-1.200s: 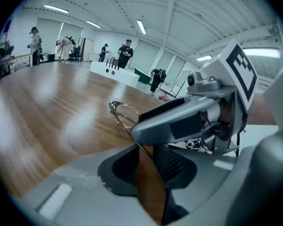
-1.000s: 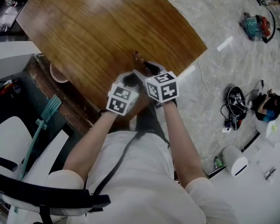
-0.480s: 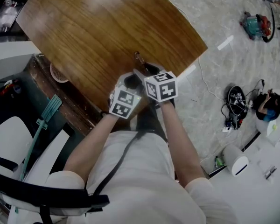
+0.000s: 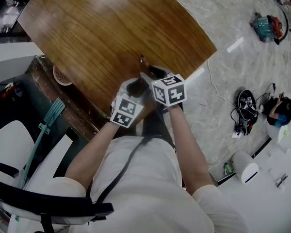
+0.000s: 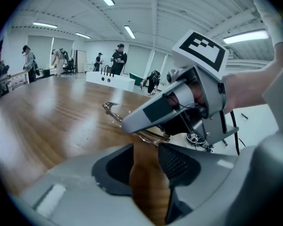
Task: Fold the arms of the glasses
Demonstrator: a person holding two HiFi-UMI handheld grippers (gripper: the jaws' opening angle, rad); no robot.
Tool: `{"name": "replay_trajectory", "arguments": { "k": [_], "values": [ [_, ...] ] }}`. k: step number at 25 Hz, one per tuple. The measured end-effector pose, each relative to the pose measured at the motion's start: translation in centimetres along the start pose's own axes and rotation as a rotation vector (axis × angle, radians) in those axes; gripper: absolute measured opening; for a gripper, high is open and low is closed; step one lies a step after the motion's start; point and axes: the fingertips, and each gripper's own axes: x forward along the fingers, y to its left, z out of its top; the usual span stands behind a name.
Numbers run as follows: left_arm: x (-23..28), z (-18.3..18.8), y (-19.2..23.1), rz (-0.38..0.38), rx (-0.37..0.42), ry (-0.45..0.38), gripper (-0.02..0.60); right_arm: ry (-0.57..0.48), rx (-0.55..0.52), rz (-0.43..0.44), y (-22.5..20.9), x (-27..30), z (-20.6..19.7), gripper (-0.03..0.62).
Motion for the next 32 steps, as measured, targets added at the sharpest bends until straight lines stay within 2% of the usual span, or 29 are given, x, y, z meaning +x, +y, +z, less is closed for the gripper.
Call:
{"name": "replay_trajectory", "arguments": {
  "k": [4,9,11,15,19,25,32],
  "values": [
    [-0.6,-1.1,0.7,0.017,-0.063,0.01,0.178,0.042,-0.152,-0.038,0.2,0.1,-0.4,0.153],
    [-1.9,-2.1,2.6,0.052,-0.062,0.022,0.166,0.078,-0.418,-0.082,1.5,0.2,-1.0,0.147],
    [-2.5,-2.3,3.3,0.071,-0.069,0.021,0.161,0.086,-0.561,-0.091,2.1,0.1,-1.1,0.146],
    [-3.9,-2.8,4.6,0.119,-0.098,0.014,0.153,0.13,-0.918,-0.073,4.0,0.4,-2.2,0.147],
    [-5.5,-3.1,5.3,0.157,-0.146,-0.006,0.143,0.178,-1.139,-0.014,5.1,1.0,-4.3,0.147],
    [-8.0,-4.2,6.3,0.227,-0.194,-0.026,0.138,0.206,-1.322,0.009,5.6,1.9,-5.8,0.152],
    [-10.3,-4.9,5.8,0.283,-0.22,-0.051,0.138,0.219,-1.405,0.016,5.6,2.4,-6.0,0.174]
  ]
}}
